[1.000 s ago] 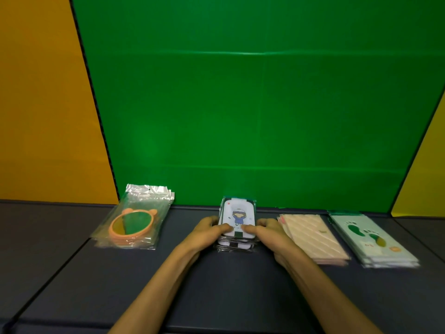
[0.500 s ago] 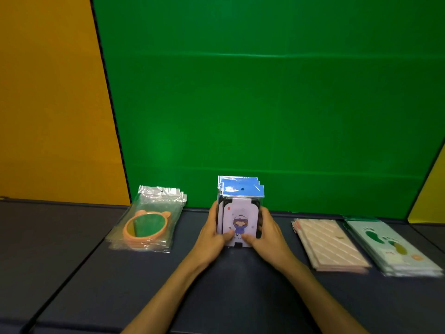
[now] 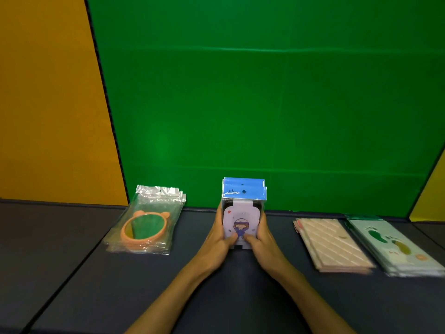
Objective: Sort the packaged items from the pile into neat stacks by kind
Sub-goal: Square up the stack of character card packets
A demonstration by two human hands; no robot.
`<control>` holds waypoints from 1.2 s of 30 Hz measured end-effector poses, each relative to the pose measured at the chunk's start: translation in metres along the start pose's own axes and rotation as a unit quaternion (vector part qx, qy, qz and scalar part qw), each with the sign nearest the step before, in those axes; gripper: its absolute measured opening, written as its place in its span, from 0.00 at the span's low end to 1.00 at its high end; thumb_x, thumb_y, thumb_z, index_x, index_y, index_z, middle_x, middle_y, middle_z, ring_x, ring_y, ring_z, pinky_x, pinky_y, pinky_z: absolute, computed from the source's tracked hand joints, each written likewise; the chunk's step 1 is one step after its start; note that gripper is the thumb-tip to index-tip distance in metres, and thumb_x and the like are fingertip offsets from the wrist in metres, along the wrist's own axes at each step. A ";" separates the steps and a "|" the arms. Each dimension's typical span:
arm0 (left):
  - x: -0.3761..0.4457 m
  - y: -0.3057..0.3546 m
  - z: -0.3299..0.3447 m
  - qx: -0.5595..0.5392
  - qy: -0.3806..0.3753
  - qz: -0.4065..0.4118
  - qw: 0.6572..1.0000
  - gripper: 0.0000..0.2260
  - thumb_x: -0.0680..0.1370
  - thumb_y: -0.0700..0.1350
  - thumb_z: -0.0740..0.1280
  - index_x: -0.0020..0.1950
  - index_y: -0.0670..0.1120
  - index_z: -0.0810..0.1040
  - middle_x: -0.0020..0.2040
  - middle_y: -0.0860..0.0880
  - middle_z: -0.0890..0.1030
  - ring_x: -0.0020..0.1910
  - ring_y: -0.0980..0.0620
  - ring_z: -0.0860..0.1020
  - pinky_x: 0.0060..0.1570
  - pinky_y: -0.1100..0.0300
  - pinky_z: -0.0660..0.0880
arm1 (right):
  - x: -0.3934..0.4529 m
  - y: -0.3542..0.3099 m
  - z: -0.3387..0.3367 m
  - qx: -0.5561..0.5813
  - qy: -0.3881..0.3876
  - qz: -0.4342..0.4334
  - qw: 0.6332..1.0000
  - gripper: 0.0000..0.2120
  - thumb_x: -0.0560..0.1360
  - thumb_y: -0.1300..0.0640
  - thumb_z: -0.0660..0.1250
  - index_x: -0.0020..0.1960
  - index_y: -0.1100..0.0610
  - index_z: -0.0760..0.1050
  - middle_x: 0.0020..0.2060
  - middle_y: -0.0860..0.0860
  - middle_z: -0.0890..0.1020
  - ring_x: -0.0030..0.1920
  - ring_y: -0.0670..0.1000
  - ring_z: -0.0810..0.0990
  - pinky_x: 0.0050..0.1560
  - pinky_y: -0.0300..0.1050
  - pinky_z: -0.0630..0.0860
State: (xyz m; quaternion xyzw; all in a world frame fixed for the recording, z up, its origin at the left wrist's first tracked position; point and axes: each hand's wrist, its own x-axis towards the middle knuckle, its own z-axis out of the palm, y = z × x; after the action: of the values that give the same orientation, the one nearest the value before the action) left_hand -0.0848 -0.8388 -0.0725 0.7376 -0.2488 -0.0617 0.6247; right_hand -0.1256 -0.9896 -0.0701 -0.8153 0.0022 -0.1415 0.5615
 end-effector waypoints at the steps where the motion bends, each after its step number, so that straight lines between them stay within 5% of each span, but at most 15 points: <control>1: -0.001 0.000 0.001 0.009 -0.002 0.005 1.000 0.32 0.77 0.44 0.66 0.78 0.57 0.56 0.68 0.57 0.75 0.65 0.59 0.76 0.64 0.60 0.74 | -0.001 0.001 0.001 -0.001 0.003 -0.001 1.000 0.38 0.76 0.65 0.64 0.79 0.53 0.50 0.71 0.49 0.70 0.68 0.42 0.72 0.66 0.33 0.70; 6: -0.004 -0.004 -0.009 0.085 -0.045 0.014 0.995 0.29 0.82 0.39 0.61 0.79 0.54 0.52 0.72 0.59 0.70 0.69 0.64 0.70 0.66 0.69 0.67 | -0.003 0.010 0.004 -0.033 -0.005 -0.017 0.999 0.38 0.76 0.67 0.61 0.79 0.50 0.47 0.73 0.48 0.67 0.71 0.42 0.68 0.73 0.45 0.65; 9: -0.008 -0.001 -0.013 0.141 -0.037 0.032 0.989 0.34 0.82 0.40 0.60 0.81 0.56 0.44 0.76 0.61 0.64 0.72 0.67 0.64 0.67 0.75 0.61 | -0.005 0.009 0.000 -0.042 -0.012 -0.016 0.999 0.40 0.77 0.68 0.61 0.80 0.47 0.44 0.74 0.46 0.66 0.71 0.40 0.68 0.72 0.38 0.65; 16: -0.008 -0.008 -0.009 0.205 -0.026 0.039 0.978 0.36 0.83 0.47 0.59 0.78 0.64 0.35 0.78 0.60 0.60 0.74 0.60 0.64 0.73 0.55 0.64 | -0.006 0.009 0.001 -0.063 0.002 -0.034 0.997 0.36 0.79 0.65 0.59 0.80 0.48 0.45 0.73 0.47 0.68 0.70 0.42 0.69 0.72 0.41 0.66; 23: -0.005 -0.005 -0.013 0.220 -0.024 0.053 0.974 0.35 0.83 0.50 0.59 0.79 0.61 0.36 0.79 0.58 0.60 0.75 0.59 0.64 0.74 0.53 0.64 | -0.003 0.003 -0.005 -0.062 0.001 -0.037 0.997 0.35 0.78 0.66 0.61 0.79 0.46 0.53 0.70 0.46 0.72 0.67 0.44 0.73 0.69 0.47 0.70; 28: -0.006 0.007 -0.019 0.124 -0.022 -0.016 0.992 0.30 0.82 0.45 0.62 0.79 0.63 0.53 0.69 0.60 0.75 0.65 0.60 0.75 0.66 0.60 0.70 | 0.004 -0.010 -0.016 -0.021 -0.030 -0.029 0.999 0.33 0.76 0.65 0.64 0.74 0.40 0.62 0.64 0.44 0.78 0.62 0.43 0.78 0.62 0.44 0.75; 32: 0.000 0.008 -0.033 0.070 -0.003 -0.112 0.991 0.19 0.73 0.52 0.66 0.63 0.62 0.73 0.61 0.58 0.81 0.60 0.56 0.79 0.67 0.48 0.72 | 0.011 -0.018 -0.018 0.012 -0.068 0.066 0.995 0.23 0.75 0.62 0.68 0.69 0.51 0.71 0.58 0.47 0.83 0.53 0.44 0.82 0.53 0.41 0.78; 36: -0.003 0.011 -0.036 0.052 0.017 -0.171 0.984 0.14 0.71 0.54 0.67 0.57 0.54 0.76 0.54 0.53 0.85 0.53 0.52 0.83 0.61 0.46 0.76 | 0.015 -0.017 -0.013 0.087 -0.106 0.153 0.979 0.17 0.74 0.62 0.69 0.63 0.55 0.74 0.53 0.50 0.85 0.50 0.49 0.85 0.51 0.50 0.82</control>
State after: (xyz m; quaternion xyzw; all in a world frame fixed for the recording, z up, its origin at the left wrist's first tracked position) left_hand -0.0760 -0.8062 -0.0552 0.8016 -0.1113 -0.1420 0.5700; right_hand -0.1171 -0.9975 -0.0464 -0.7635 0.0544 0.0336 0.6426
